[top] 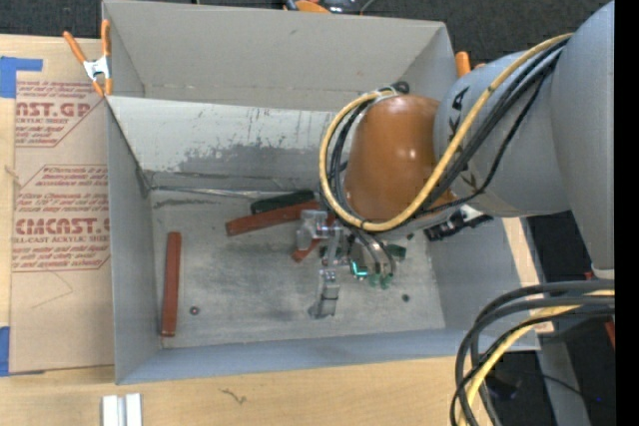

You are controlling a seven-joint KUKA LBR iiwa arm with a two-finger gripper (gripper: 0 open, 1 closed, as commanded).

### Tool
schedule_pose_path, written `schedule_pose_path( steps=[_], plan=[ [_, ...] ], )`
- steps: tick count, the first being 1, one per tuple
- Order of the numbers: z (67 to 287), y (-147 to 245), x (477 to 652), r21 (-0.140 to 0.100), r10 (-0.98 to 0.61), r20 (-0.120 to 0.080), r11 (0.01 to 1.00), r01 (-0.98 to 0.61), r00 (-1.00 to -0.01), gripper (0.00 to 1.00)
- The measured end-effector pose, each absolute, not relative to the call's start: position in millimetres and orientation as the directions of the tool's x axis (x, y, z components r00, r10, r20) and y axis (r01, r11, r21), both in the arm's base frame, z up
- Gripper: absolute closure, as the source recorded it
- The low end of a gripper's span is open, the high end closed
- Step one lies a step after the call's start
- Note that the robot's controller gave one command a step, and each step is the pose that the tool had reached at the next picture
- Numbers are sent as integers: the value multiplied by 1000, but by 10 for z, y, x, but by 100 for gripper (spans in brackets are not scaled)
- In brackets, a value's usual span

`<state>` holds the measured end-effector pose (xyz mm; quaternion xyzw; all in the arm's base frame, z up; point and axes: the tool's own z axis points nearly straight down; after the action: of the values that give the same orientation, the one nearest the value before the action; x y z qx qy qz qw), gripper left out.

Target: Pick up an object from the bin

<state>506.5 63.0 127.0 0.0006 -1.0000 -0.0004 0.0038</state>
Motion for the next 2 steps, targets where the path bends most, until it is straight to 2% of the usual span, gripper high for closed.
schedule_pose_path(
  steps=[1, 2],
  plan=[
    [666, -252, 5333, 0, -4, 3, 1000, -4, -1000, 0],
    [700, -207, 5339, 1, -10, 1, 1000, -10, -1000, 100]
  ],
)
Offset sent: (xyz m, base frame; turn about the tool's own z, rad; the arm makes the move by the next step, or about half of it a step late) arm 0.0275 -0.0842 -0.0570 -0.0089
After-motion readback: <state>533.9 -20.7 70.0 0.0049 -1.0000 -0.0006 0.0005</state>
